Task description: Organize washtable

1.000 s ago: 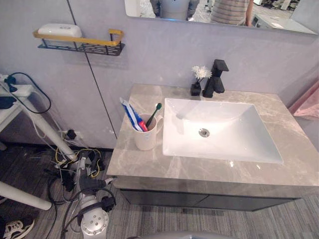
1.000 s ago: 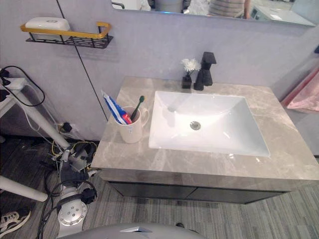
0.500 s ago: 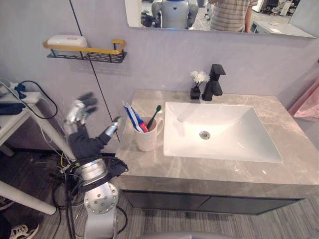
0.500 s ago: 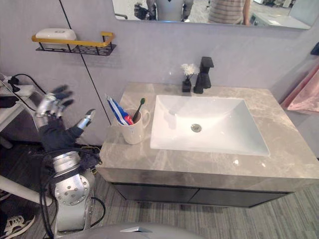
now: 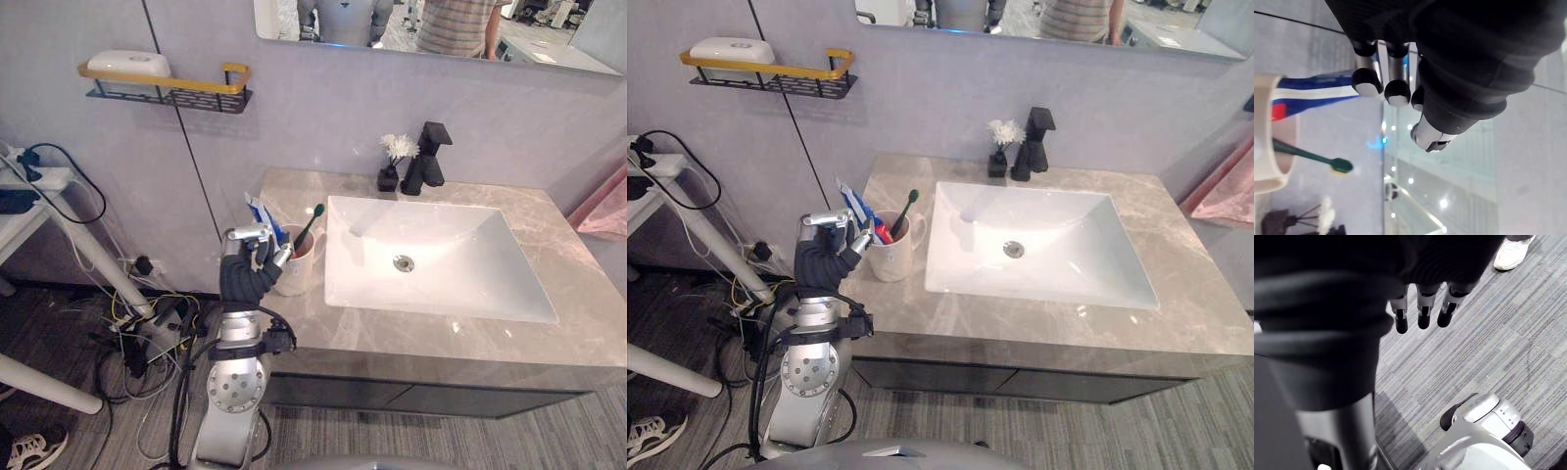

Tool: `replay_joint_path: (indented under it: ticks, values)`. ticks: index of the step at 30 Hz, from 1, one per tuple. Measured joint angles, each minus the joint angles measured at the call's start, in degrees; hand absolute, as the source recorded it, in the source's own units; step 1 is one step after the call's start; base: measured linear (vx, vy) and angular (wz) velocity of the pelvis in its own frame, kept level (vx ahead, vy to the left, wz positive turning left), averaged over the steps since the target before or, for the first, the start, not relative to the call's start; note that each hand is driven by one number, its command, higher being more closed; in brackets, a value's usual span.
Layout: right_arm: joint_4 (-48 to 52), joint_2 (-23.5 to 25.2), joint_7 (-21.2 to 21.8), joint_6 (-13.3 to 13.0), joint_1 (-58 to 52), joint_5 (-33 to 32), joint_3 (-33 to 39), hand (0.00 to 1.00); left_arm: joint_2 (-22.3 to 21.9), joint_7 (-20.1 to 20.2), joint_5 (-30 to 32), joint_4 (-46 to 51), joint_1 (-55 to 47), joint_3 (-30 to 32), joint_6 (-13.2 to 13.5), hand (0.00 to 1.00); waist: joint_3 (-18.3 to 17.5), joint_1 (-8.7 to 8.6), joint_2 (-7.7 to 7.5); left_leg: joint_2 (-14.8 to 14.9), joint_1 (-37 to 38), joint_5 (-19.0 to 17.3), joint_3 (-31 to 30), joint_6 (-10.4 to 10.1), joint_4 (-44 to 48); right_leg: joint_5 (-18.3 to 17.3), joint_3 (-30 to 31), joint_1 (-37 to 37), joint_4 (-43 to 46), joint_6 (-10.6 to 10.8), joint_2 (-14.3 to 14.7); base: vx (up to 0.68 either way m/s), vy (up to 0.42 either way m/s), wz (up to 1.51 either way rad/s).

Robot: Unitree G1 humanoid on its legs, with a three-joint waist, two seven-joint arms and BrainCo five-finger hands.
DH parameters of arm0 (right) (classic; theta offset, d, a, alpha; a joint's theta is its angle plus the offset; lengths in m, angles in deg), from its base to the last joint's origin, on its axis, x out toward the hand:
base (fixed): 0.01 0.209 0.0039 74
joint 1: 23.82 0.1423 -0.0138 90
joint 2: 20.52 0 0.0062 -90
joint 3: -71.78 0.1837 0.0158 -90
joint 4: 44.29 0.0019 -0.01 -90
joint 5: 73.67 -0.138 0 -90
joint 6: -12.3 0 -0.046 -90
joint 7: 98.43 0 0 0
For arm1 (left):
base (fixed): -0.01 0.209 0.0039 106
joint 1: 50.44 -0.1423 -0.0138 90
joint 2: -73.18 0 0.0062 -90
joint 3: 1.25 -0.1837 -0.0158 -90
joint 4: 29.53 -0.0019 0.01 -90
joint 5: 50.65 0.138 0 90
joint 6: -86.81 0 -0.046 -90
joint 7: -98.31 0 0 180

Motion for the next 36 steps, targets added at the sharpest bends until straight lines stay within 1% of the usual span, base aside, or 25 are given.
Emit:
replay_joint_path:
  ticks: [1, 3, 5, 6, 9, 11, 13, 16, 18, 21, 23, 32, 36]
  values:
    - [-0.01, 0.0, 0.0, 0.0, 0.04, 0.0, -0.01, 0.0, 0.02, 0.18, -0.04, -0.53, 0.0, -0.01, 0.01, 1.0, 0.12, -0.09, 0.05, -0.01, -0.03, 0.0, -0.02, 0.0, 0.0, 0.0, 0.0, -0.01, 0.0, 0.0, -0.01, 0.0, 0.0, 0.0]
    - [-0.02, 0.01, 0.0, 0.0, 0.12, 0.0, -0.08, 0.0, 0.16, 0.95, -2.28, -2.25, -0.1, -0.22, -0.03, 1.0, 0.25, -0.26, -0.14, -0.01, -0.06, -0.01, -0.06, 0.01, -0.01, 0.0, 0.0, -0.02, -0.05, 0.0, 0.0, 0.0, 0.0, 0.0]
    - [-0.02, 0.03, 0.01, 0.0, 0.17, 0.0, -0.14, 0.0, 0.19, 1.53, -3.19, -3.25, -0.1, -0.4, -0.03, 1.0, 0.36, -0.3, -0.31, 0.0, -0.07, -0.01, -0.08, 0.01, -0.01, 0.0, 0.0, -0.03, -0.06, 0.0, -0.01, 0.0, 0.0, 0.0]
    - [0.01, 0.01, 0.01, 0.03, 0.27, 0.0, -0.14, 0.0, 0.78, 1.8, -4.4, -4.24, -0.27, -1.15, -0.03, 1.0, 0.48, -0.33, -0.3, -0.01, 0.07, 0.0, -0.09, 0.01, -0.24, 0.16, -0.18, 0.19, -0.42, 0.02, -0.01, 0.0, 0.0, 0.0]
    - [0.02, -0.15, 0.02, 0.07, 0.39, 0.01, -0.16, 0.0, 2.76, 3.28, -4.89, -7.96, -0.47, -1.59, -0.1, 1.0, 0.52, -0.57, -0.15, -0.01, 0.22, 0.02, -0.33, 0.03, -0.47, 0.58, -0.6, 0.71, -1.43, 0.02, -0.04, 0.0, -0.003, 0.01]
    - [0.04, -0.24, 0.0, 0.14, 0.47, 0.05, -0.22, 0.0, 3.02, 4.07, -5.46, -9.48, -0.85, -1.79, -0.14, 1.0, 0.59, -0.63, -0.06, -0.01, 0.22, 0.07, -0.5, 0.02, -0.62, 0.94, -0.96, 1.12, -2.2, 0.1, -0.04, 0.02, -0.009, 0.06]
    - [0.04, -0.73, -0.01, 0.17, 0.7, 0.61, -0.64, 0.0, 4.07, 5.01, -6.24, -10.9, -1.18, -2.31, -0.28, 1.0, 0.88, -0.63, 0.32, -0.03, 0.41, 0.33, -0.56, 0.02, -1.16, 0.94, -1.14, 1.1, -2.21, 0.1, -0.04, 0.01, -0.001, 0.02]
    - [0.04, -1.11, -0.02, 0.17, 1.1, 1.62, -0.66, 0.0, 4.34, 5.73, -6.58, -12.78, -1.32, -2.48, -0.4, 1.0, 1.0, -0.71, 0.48, -0.13, 0.66, 0.48, -0.57, 0.07, -1.6, 0.94, -1.13, 1.12, -2.21, 0.1, -0.07, 0.0, 0.0, 0.0]
    - [0.04, -1.25, -0.06, 0.18, 1.48, 1.62, -0.66, 0.0, 4.37, 6.28, -6.59, -14.46, -1.89, -2.51, -0.52, 1.0, 1.18, -1.17, 0.73, -0.23, 0.67, 0.5, -0.59, 0.1, -1.67, 0.94, -1.14, 1.09, -2.22, 0.1, -0.08, 0.0, 0.0, 0.0]
    - [0.03, -1.37, -0.1, 0.18, 1.8, 1.62, -0.66, 0.0, 4.47, 6.43, -6.58, -15.24, -2.79, -2.62, -0.65, 1.0, 1.22, -1.87, 0.71, -0.29, 0.7, 0.53, -0.59, 0.15, -1.83, 0.95, -1.14, 1.04, -2.23, 0.12, -0.1, 0.0, 0.0, 0.0]
    - [0.03, -1.38, -0.15, 0.18, 1.84, 1.62, -0.65, 0.0, 4.71, 6.44, -6.57, -15.66, -2.78, -2.82, -0.65, 1.0, 1.21, -1.99, 0.7, -0.37, 0.74, 0.55, -0.57, 0.18, -1.89, 0.97, -1.12, 1.04, -2.23, 0.16, -0.16, 0.0, 0.0, 0.0]
    - [-0.04, -1.42, -0.98, 0.19, 1.98, 1.62, -0.65, 0.0, 6.12, 6.44, -6.58, -17.27, -2.78, -3.43, -0.79, 1.0, 1.36, -2.1, 0.53, -0.79, 1.04, 0.84, -0.5, 0.6, -2.52, 1.08, -1.09, 1.01, -2.26, 0.32, -0.59, 0.0, 0.0, 0.0]
    - [-0.06, -1.47, -0.98, 0.2, 2.06, 1.61, -0.65, 0.0, 6.18, 6.61, -6.79, -19.4, -2.74, -3.36, -1.07, 1.0, 1.44, -2.15, 0.58, -0.8, 1.05, 0.84, -0.47, 0.6, -2.6, 1.08, -1.08, 0.96, -2.28, 0.32, -0.59, 0.0, 0.0, 0.0]
